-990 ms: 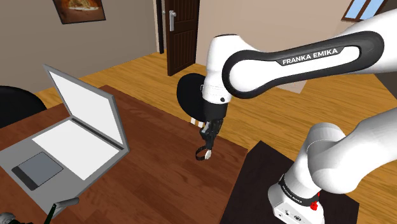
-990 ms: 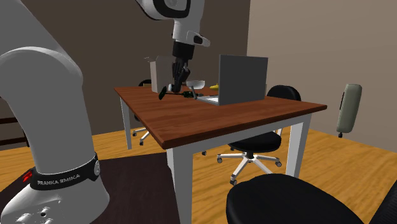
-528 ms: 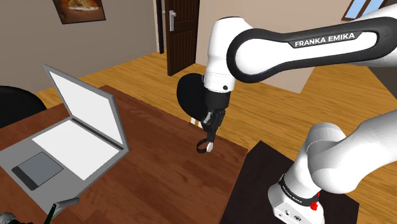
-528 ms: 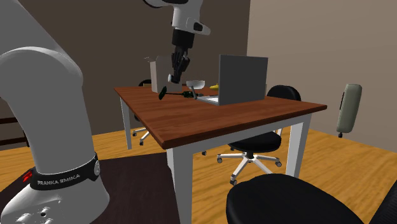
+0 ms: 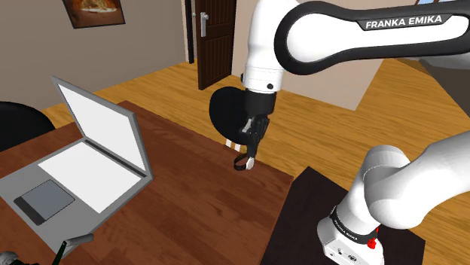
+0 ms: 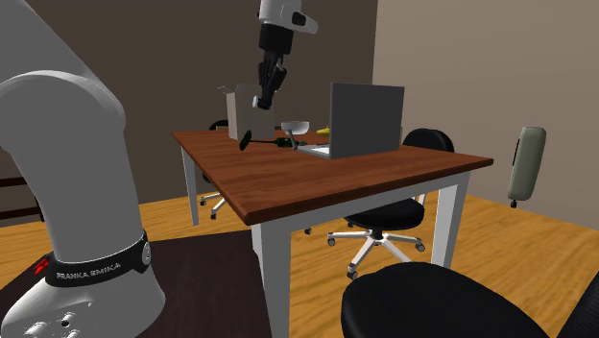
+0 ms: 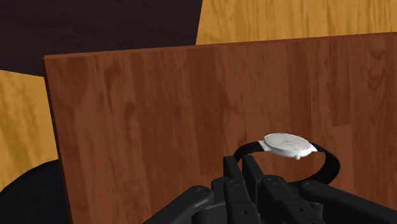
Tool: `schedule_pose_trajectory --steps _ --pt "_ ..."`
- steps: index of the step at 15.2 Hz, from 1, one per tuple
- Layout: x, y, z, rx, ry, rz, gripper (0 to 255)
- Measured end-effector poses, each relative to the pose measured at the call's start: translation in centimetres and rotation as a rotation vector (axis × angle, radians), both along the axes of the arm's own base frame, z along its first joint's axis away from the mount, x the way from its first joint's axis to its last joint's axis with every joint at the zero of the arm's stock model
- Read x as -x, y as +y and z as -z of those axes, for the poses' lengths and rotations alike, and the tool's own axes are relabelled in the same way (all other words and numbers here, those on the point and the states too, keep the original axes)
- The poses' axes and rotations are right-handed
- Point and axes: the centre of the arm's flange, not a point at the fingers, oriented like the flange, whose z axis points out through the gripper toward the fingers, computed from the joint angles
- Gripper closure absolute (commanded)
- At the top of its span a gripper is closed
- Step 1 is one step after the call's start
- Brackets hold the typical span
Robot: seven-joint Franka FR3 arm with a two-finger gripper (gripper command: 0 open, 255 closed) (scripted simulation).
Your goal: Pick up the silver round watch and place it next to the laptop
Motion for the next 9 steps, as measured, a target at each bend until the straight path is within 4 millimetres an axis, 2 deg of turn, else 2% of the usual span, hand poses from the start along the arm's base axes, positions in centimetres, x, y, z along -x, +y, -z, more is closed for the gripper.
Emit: schedule_pose_trajectory --steps 9 --pt "0.0 -0.1 -4.8 0.000 0.000 0.000 255"
